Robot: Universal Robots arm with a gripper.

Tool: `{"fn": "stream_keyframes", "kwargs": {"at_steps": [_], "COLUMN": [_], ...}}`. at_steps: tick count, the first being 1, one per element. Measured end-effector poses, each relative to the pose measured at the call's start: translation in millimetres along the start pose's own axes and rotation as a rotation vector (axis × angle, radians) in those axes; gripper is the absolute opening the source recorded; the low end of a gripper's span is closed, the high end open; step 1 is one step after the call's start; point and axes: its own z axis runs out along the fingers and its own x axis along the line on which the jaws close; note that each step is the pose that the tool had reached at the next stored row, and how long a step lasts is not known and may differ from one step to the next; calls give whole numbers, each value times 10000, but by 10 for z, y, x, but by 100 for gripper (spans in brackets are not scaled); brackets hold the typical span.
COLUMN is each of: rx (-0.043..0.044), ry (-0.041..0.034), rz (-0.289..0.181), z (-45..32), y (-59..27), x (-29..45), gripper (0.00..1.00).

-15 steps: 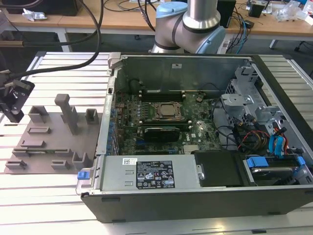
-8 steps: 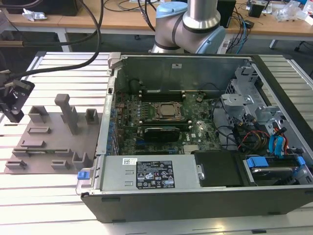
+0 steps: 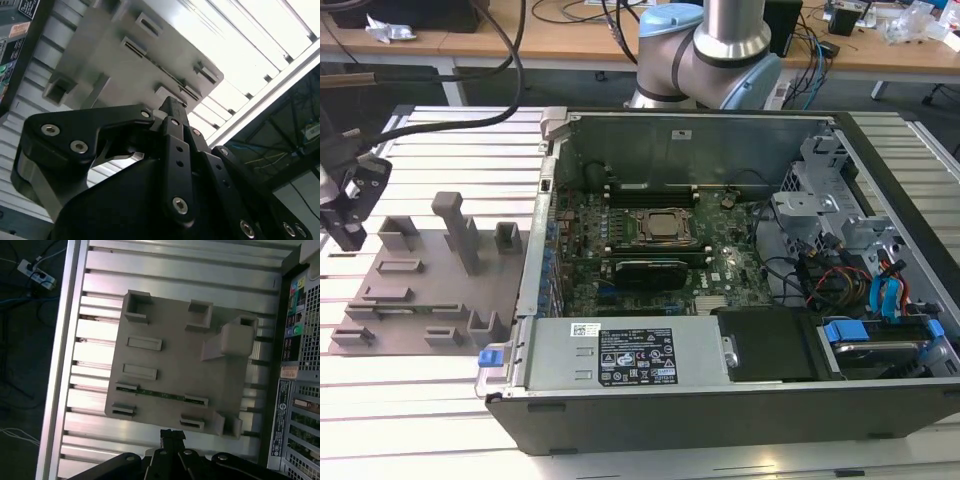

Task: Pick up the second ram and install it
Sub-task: 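Pick up the second ram and move it above second insertion slot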

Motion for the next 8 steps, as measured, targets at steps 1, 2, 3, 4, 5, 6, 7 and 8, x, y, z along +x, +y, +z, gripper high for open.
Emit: {"fn": "stream_keyframes", "kwargs": {"at_steps": [1,2,3,4,5,6,7,8], "rx": [5,9,11,13,15,17,23,26], "ry": [4,7,8,9,12,13,16,19], "rz": [-180,-328,-396,-470,-563,-647,-839,-958], "z": [0,0,0,0,0,0,0,0], "y": [0,0,0,0,0,0,0,0], "x": [0,0,0,0,0,0,0,0], "gripper": [10,10,10,10,10,10,10,10]}}
